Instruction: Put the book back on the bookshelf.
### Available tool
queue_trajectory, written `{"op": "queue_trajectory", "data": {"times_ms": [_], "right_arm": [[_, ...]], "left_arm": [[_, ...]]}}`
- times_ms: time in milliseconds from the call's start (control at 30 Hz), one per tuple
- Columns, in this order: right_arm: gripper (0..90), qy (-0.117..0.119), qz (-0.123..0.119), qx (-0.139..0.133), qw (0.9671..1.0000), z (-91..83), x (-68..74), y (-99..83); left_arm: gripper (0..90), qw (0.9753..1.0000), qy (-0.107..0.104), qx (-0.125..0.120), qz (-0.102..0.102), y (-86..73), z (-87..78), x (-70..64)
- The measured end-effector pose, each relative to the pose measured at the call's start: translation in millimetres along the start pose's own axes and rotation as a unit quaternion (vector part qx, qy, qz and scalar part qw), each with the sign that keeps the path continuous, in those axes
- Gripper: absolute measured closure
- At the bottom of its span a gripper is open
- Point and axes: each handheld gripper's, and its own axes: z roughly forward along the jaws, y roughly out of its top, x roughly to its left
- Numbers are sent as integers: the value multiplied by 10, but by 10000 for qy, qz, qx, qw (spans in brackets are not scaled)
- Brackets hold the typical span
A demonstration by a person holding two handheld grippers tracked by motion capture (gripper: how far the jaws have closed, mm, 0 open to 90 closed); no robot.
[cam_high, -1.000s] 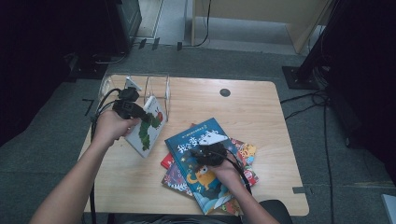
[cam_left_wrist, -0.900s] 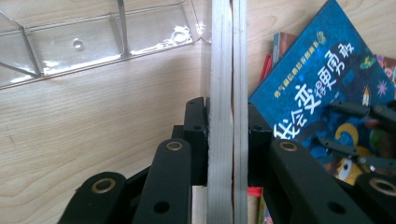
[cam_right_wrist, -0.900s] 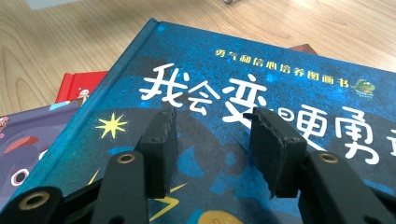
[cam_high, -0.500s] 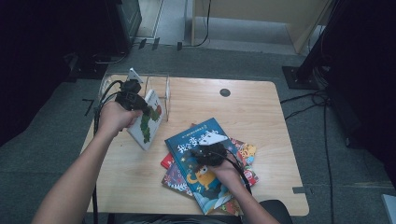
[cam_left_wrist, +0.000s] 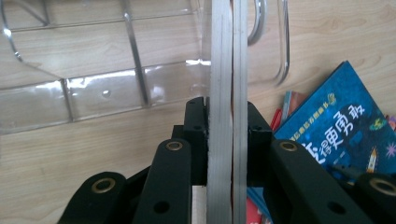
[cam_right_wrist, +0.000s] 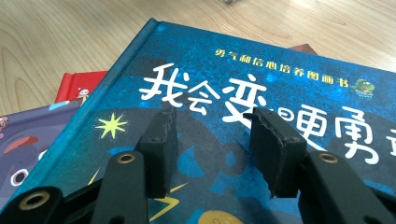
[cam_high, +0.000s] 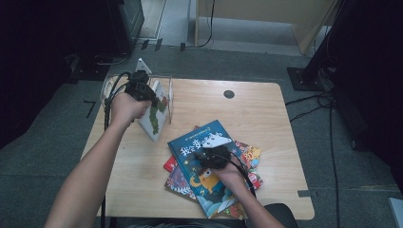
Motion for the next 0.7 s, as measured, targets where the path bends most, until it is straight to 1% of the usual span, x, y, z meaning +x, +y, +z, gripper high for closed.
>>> {"op": "queue_trajectory", "data": {"times_ms": [67,100,167,233,333,400,467,700], "right_arm": [[518,-2,4,0,10000,0,3,0],[520,-3,-3,-5,10000,0,2,0],[520,3,0,-1,10000,0,1,0],[520,4,0,-1,10000,0,1,0],[523,10,-4,-2,10000,3,1,2],[523,10,-8,-2,10000,3,2,2],[523,17,3,-2,10000,3,2,2],[517,21,-13,-10,10000,3,1,0]], "left_arm": [[771,10000,65,-10,-4,55,41,-6],[771,9999,108,-31,31,81,60,-8],[771,9999,139,-58,43,129,96,-2],[771,9999,145,-47,12,180,136,12],[770,9997,220,-48,10,251,200,19],[769,9998,184,-45,52,286,237,18],[769,9999,120,-25,28,315,268,28],[764,9998,177,22,70,369,354,45]]}}
